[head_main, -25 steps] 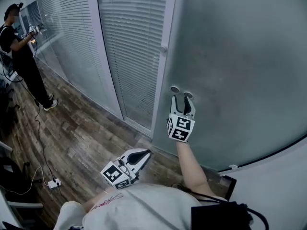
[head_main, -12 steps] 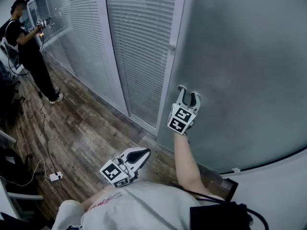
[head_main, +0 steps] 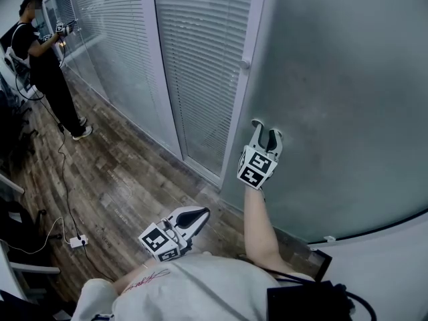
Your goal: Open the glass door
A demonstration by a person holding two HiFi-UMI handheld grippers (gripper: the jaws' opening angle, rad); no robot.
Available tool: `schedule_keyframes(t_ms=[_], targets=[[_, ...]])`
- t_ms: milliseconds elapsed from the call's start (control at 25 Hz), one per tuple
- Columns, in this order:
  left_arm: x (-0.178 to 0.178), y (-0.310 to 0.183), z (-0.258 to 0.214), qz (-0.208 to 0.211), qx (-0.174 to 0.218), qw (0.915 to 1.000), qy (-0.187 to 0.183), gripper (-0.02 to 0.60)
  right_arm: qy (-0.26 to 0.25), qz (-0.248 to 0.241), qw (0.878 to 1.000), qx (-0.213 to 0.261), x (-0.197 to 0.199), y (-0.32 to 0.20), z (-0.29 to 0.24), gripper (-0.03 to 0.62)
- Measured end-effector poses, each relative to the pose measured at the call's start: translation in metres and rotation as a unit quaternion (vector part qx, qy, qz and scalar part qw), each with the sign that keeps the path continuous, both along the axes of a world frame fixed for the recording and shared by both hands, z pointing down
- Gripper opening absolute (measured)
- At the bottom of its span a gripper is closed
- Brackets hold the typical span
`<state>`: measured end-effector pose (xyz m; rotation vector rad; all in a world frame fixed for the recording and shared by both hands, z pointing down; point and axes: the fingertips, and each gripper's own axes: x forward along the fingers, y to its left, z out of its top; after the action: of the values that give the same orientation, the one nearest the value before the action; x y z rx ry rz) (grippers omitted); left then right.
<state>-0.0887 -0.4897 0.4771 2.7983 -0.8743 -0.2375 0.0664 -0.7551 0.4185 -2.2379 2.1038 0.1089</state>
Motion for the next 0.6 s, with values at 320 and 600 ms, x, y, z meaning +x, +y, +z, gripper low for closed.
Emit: schedule_keyframes(t_ms=[320, 600], targets=[[0.001, 0.011, 0.003, 0.009, -0.007, 0.9999, 0.003, 0.018, -0.002, -0.022, 1.000, -0.008, -0.007, 0.009, 0.002, 0.127], [0.006, 0.022, 0.001, 0.019, -0.005, 0.9998, 0.010, 0.018, 0.001, -0.039, 0.999, -0.016, -0.012, 0.024, 0.002, 0.117]])
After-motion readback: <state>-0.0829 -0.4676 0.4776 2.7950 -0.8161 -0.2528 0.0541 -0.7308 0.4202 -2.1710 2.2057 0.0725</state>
